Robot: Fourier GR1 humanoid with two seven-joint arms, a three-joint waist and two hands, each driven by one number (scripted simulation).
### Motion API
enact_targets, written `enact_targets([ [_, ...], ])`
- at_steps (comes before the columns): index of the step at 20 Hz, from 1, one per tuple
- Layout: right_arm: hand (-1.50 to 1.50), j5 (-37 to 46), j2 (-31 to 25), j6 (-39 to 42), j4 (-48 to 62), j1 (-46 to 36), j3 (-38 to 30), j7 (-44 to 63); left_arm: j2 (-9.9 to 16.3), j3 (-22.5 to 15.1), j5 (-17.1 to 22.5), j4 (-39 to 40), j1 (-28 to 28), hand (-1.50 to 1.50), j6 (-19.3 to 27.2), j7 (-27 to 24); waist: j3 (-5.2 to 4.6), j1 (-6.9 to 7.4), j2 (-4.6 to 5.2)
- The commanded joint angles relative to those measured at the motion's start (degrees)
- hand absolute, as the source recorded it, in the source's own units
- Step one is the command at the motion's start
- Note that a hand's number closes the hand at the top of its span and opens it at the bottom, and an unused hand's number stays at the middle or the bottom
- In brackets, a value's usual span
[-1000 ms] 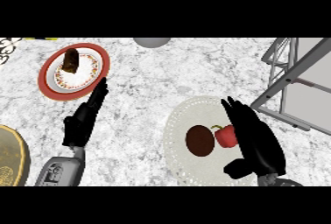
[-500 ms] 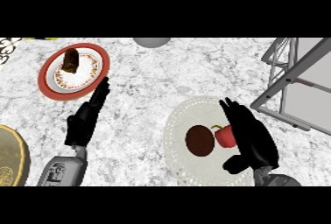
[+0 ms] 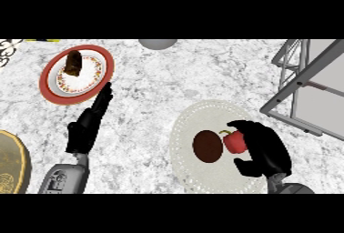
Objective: Pick the bell pepper from the placemat and place it in the tiered shelf
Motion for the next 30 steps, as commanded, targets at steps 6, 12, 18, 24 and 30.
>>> enact_targets([
  [6,1.5,6.0,-1.2,-3.1,1.6,0.4,1.7,-4.5,-0.5,1.0,-0.2,0.7,-3.2,0.0,0.2,2.4,0.01,-0.08,0.01],
  [12,1.5,-4.2,-12.5,0.8,-5.8,7.6,0.3,-22.6,-0.2,0.9,-0.7,-0.6,0.1,0.0,0.4,1.0,0.05,-1.61,-0.13],
  [18,1.5,-10.8,-28.5,4.1,-7.5,13.9,2.7,-47.5,0.3,2.3,0.2,-1.6,0.6,0.0,0.7,1.9,0.36,-3.37,-0.56],
  [24,1.5,-29.3,-36.0,6.7,-6.7,21.2,-8.9,-67.2,1.1,3.3,0.8,-2.9,2.3,0.0,0.5,1.6,0.35,-4.86,-0.54],
  [30,1.5,-47.4,-45.6,12.7,-3.7,24.5,-23.1,-80.6,1.0,2.9,1.4,-4.2,2.9,0.0,-0.2,2.0,0.09,-4.72,-0.85],
])
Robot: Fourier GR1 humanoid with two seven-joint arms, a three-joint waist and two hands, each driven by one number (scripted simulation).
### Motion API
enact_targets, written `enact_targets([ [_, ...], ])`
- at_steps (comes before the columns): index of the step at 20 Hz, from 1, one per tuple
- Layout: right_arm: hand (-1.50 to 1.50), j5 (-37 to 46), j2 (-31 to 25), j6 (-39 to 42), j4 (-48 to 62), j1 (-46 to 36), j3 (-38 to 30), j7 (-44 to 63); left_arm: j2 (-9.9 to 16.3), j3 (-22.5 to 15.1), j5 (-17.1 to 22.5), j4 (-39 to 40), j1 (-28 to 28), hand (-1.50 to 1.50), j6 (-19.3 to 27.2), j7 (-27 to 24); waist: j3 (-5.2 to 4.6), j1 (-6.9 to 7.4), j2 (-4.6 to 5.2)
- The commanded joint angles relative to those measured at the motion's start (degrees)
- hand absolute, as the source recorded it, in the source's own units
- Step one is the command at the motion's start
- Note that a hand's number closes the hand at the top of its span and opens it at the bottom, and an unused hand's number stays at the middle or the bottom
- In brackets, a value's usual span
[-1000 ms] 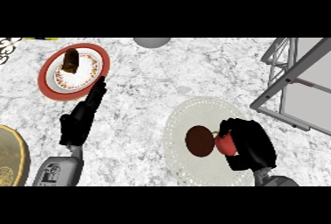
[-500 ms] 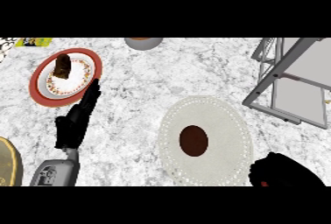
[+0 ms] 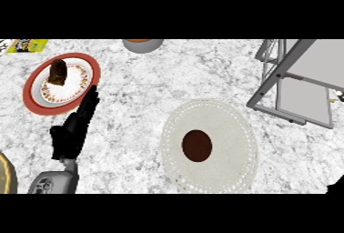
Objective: Pick the bell pepper from the placemat and place it in the tiered shelf
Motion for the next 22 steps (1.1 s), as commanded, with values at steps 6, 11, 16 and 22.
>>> enact_targets([
  [6,1.5,-27.0,-13.1,9.5,9.2,4.7,-21.9,-16.6,-0.3,-0.2,-0.2,0.2,1.6,0.0,0.1,-1.7,-0.21,0.57,0.07],
  [11,1.5,-39.2,-19.2,14.4,16.1,5.1,-31.2,-15.4,0.1,-0.2,0.3,-0.8,1.0,0.0,-0.6,-0.9,-0.21,1.64,0.1],
  [16,1.5,-49.5,-24.3,18.6,22.8,4.2,-37.8,-11.1,0.6,-0.4,0.1,1.6,-1.5,0.0,-1.5,-1.3,-0.23,2.58,0.5],
  [22,1.5,-56.2,-30.6,22.2,30.2,1.5,-41.0,-5.2,-2.3,-3.4,-2.1,1.2,-2.4,0.0,0.4,-0.4,-0.17,4.06,0.77],
])
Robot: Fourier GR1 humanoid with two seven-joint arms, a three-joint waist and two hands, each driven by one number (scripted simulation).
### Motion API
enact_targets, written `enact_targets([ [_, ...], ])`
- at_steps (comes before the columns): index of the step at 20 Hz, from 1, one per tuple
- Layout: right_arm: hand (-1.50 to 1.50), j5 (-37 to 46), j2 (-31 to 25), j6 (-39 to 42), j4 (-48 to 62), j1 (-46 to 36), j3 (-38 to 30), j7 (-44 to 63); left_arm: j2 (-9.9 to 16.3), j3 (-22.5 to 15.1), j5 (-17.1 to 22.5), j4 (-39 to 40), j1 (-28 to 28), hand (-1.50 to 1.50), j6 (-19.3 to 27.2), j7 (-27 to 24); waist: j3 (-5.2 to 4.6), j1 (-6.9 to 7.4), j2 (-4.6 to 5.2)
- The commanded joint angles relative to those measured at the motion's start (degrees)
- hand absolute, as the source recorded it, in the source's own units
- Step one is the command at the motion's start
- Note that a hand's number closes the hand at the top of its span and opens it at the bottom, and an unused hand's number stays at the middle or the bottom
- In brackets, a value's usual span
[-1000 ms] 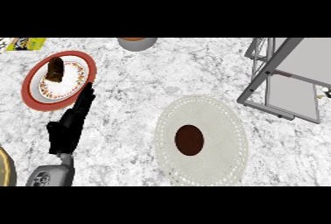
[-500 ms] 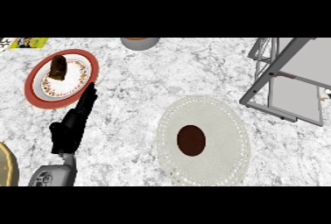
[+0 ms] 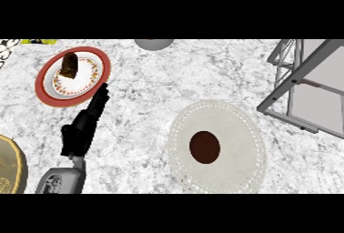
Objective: Pick the bell pepper from the placemat and place it in the tiered shelf
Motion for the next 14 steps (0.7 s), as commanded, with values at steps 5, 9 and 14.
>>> enact_targets([
  [5,1.5,-7.2,-5.3,12.7,9.2,-6.4,0.5,-1.7,0.1,-0.1,-0.1,3.1,-2.8,0.0,-0.9,-1.6,0.05,2.16,0.5],
  [9,1.5,-10.8,-7.2,11.0,11.9,-12.0,2.9,3.7,0.3,-0.6,0.2,1.3,-2.9,0.0,-1.8,1.1,0.05,2.94,0.55],
  [14,1.5,-12.5,-8.7,10.4,14.7,-17.8,5.9,6.0,1.0,1.0,1.8,3.4,-5.1,0.0,-3.1,-0.6,0.05,3.62,0.86],
])
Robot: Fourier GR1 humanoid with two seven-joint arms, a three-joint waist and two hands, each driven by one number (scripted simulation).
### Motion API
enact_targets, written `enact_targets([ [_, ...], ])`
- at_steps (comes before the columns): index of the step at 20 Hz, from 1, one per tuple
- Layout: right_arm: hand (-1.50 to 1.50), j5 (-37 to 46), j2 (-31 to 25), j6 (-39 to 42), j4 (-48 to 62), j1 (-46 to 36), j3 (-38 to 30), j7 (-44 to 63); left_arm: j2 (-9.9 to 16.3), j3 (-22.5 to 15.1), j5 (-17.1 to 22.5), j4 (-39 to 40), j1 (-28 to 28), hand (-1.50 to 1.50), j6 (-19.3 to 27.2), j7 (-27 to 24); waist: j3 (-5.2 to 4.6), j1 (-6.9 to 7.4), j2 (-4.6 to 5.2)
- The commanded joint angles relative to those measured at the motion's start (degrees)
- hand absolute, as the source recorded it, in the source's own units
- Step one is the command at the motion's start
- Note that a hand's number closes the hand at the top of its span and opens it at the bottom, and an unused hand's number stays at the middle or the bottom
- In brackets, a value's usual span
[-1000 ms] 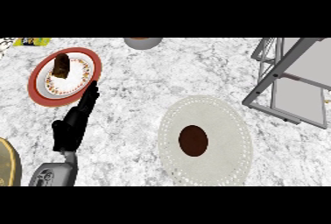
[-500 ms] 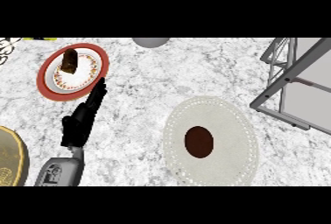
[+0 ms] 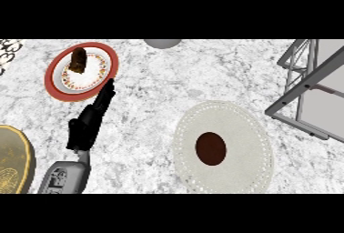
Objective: Pick the bell pepper from the placemat and place it in the tiered shelf
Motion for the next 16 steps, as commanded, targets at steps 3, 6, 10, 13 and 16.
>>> enact_targets([
  [3,1.5,1.5,-0.8,3.9,2.6,-8.3,5.1,-5.6,-1.2,-1.6,-1.7,0.2,-0.6,0.0,1.0,0.0,0.02,0.63,0.13],
  [6,1.5,2.6,0.9,-3.6,-0.7,-13.4,9.2,-4.0,0.1,-1.2,-0.4,-1.3,2.1,0.0,-1.0,-0.9,-0.02,1.29,0.13],
  [10,1.5,6.4,1.9,-5.2,2.2,-20.0,14.4,-4.6,-1.3,-0.8,-1.4,5.2,0.1,0.0,0.5,-5.0,-0.05,0.74,0.25],
  [13,1.5,11.2,6.2,-12.1,-0.4,-24.4,18.1,-7.0,-1.2,-0.7,-1.0,2.7,-3.4,0.0,0.2,0.8,-0.02,1.06,0.22],
  [16,1.5,12.4,8.7,-13.0,-1.4,-29.3,20.7,-7.1,-3.8,-3.0,-3.6,2.0,-0.5,0.0,3.5,-1.1,-0.05,1.16,0.15],
])
